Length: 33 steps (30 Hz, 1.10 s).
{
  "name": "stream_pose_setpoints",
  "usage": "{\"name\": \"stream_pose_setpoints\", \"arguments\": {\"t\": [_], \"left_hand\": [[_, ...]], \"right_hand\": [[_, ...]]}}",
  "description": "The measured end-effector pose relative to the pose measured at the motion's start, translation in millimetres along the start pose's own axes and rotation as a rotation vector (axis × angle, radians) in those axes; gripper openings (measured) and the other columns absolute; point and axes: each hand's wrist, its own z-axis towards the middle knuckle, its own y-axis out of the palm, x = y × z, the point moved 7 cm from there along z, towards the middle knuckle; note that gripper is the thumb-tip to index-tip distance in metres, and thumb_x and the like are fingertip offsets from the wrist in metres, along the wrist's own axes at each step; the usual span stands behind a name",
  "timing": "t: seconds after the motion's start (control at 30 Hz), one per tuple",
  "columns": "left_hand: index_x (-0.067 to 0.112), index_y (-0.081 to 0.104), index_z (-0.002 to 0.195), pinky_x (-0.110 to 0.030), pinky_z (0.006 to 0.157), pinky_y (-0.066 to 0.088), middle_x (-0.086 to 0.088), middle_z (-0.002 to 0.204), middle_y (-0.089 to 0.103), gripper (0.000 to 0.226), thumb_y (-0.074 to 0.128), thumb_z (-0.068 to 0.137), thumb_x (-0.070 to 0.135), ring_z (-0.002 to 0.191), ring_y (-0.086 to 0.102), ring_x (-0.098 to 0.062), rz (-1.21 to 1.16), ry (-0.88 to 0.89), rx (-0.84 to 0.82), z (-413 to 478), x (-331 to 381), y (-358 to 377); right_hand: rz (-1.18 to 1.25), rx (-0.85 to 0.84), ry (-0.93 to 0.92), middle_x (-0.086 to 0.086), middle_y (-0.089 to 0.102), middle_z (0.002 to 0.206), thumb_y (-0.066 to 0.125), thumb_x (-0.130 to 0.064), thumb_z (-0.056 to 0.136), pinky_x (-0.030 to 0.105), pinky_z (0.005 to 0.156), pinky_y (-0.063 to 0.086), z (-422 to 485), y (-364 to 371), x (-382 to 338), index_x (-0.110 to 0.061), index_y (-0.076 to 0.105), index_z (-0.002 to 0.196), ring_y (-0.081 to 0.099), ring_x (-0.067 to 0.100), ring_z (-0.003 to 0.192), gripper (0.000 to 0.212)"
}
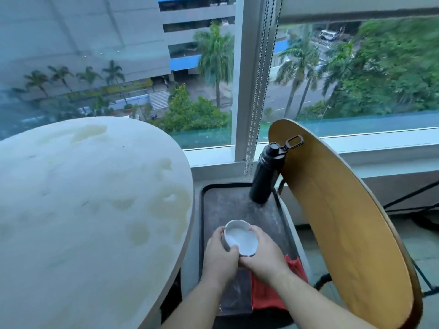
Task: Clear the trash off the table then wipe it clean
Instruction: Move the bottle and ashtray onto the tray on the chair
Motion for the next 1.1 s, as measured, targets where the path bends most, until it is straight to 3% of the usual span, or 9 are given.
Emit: {"name": "stream_pose_setpoints", "arguments": {"t": [0.07,0.23,0.37,0.43,0.53,0.63,0.8,0.97,1.1], "left_hand": [[0.047,0.056,0.13,-0.04,0.097,0.058,0.01,0.123,0.069,0.059,0.055,0.076,0.022,0.111,0.068,-0.008,0.013,-0.006,-0.062,15,-14,11],[0.055,0.056,0.115,-0.02,0.093,0.051,0.025,0.109,0.071,0.057,0.056,0.082,0.008,0.109,0.064,0.004,0.226,0.063,-0.13,34,-14,21],[0.049,0.048,0.132,-0.033,0.099,0.05,0.022,0.117,0.063,0.068,0.048,0.076,0.011,0.12,0.053,-0.007,0.556,0.158,-0.1,48,-18,19],[0.042,0.041,0.145,-0.031,0.109,0.043,0.019,0.132,0.058,0.07,0.055,0.082,0.014,0.133,0.045,-0.01,0.702,0.209,-0.06,47,-20,17],[0.022,0.03,0.157,-0.032,0.125,0.026,0.004,0.167,0.029,0.079,0.069,0.09,0.034,0.156,0.02,-0.018,0.91,0.231,-0.069,48,-25,16],[0.021,0.03,0.157,-0.034,0.124,0.032,0.003,0.174,0.009,0.088,0.077,0.088,0.049,0.16,0.007,-0.02,0.955,0.223,-0.128,52,-32,19],[0.018,0.023,0.161,-0.032,0.126,0.025,0.0,0.175,0.002,0.094,0.076,0.09,0.047,0.161,0.001,-0.024,0.975,0.286,-0.119,60,-36,25],[0.02,0.021,0.163,-0.031,0.124,0.028,0.002,0.175,0.001,0.095,0.075,0.09,0.048,0.161,-0.001,-0.023,0.957,0.307,-0.102,63,-38,23],[0.02,0.02,0.163,-0.03,0.125,0.028,0.002,0.175,0.001,0.096,0.075,0.09,0.049,0.161,-0.001,-0.022,0.917,0.316,-0.103,67,-39,23]], "right_hand": [[-0.066,0.013,0.047,-0.02,0.055,0.128,0.079,-0.05,0.063,0.03,0.085,0.049,19,12,21,-0.039,0.049,0.13,0.06,0.013,0.115,0.075],[-0.136,0.103,0.072,-0.013,0.059,0.092,0.078,-0.049,0.06,0.03,0.063,0.042,41,17,52,-0.032,0.043,0.086,0.056,0.015,0.088,0.047],[-0.132,0.165,0.037,-0.013,0.054,0.091,0.088,-0.043,0.06,0.03,0.063,0.036,51,20,61,-0.031,0.04,0.08,0.052,0.019,0.09,0.053],[-0.138,0.182,0.051,-0.014,0.055,0.098,0.089,-0.042,0.063,0.029,0.068,0.04,55,23,61,-0.033,0.044,0.089,0.052,0.018,0.095,0.053],[-0.12,0.221,0.056,-0.007,0.057,0.128,0.089,-0.039,0.071,0.033,0.092,0.049,61,26,56,-0.031,0.047,0.132,0.051,0.02,0.12,0.075],[-0.096,0.267,0.023,-0.009,0.049,0.141,0.089,-0.034,0.071,0.036,0.099,0.049,75,26,49,-0.029,0.04,0.143,0.047,0.021,0.129,0.087],[-0.017,0.311,0.079,-0.007,0.052,0.127,0.086,-0.03,0.074,0.037,0.086,0.054,111,17,37,-0.033,0.041,0.127,0.056,0.019,0.112,0.07],[-0.034,0.381,0.1,-0.008,0.054,0.106,0.083,-0.03,0.08,0.024,0.057,0.034,138,13,29,-0.024,0.045,0.093,0.055,0.016,0.084,0.041],[-0.017,0.415,0.102,-0.01,0.053,0.097,0.085,-0.031,0.079,0.02,0.054,0.029,151,15,25,-0.02,0.046,0.081,0.051,0.011,0.073,0.041]]}}
